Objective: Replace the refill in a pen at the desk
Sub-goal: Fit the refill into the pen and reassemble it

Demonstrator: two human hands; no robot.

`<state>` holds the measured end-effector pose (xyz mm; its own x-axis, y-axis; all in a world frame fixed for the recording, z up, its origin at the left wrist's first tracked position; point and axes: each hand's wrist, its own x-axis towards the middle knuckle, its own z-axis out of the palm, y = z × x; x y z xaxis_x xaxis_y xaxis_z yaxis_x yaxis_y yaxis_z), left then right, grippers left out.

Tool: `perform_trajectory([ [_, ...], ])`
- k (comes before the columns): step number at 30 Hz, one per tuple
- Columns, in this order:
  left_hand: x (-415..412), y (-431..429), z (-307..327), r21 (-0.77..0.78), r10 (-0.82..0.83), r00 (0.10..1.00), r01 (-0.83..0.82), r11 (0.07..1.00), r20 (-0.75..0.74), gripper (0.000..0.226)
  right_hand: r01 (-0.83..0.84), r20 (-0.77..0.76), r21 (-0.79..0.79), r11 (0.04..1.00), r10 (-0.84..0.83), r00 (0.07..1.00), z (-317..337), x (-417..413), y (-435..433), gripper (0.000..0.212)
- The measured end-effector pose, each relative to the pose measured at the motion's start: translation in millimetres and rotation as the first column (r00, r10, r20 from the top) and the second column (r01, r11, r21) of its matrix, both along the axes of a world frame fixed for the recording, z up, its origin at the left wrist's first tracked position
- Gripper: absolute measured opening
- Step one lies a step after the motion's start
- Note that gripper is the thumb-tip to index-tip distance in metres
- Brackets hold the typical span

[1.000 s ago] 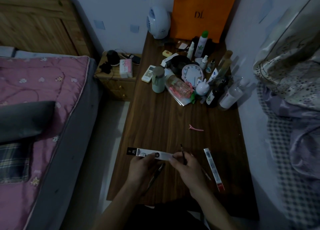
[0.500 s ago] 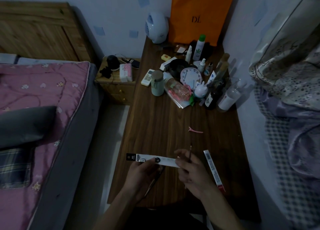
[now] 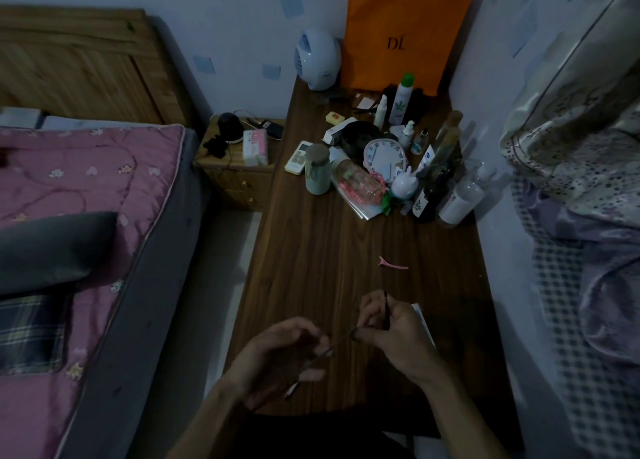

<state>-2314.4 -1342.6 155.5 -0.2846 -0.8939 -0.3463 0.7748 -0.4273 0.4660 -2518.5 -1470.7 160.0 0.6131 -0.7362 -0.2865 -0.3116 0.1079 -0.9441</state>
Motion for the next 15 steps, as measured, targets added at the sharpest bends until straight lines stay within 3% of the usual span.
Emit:
perform_trajectory([
  [5,-15.8,-20.7,7.2,0.123,-0.210,0.962,0.190,0.974,0.175,0.041,-0.065,0.012,-0.174,0.983,0.068,0.998,10.6,16.8,3.2,0.023],
  [10,-25.8,-33.2,16.7,0.125,-0.116,0.891,0.068,0.990,0.440,0.021,0.011,-0.071,-0.326,0.945,-0.036,0.997,8.5,17.7,2.2,0.025],
  [13,-26.1,-35.6,19.2,0.089,-0.148,0.775,0.119,0.989,0.614,0.010,-0.006,-0.122,-0.362,0.932,-0.041,0.992,5.3,10.8,0.4,0.024],
  [15,-27.4,-35.9,21.7,0.073,-0.147,0.742,0.132,0.989,0.654,0.006,-0.002,-0.098,-0.359,0.933,-0.035,0.995,4.1,7.7,1.8,0.026],
])
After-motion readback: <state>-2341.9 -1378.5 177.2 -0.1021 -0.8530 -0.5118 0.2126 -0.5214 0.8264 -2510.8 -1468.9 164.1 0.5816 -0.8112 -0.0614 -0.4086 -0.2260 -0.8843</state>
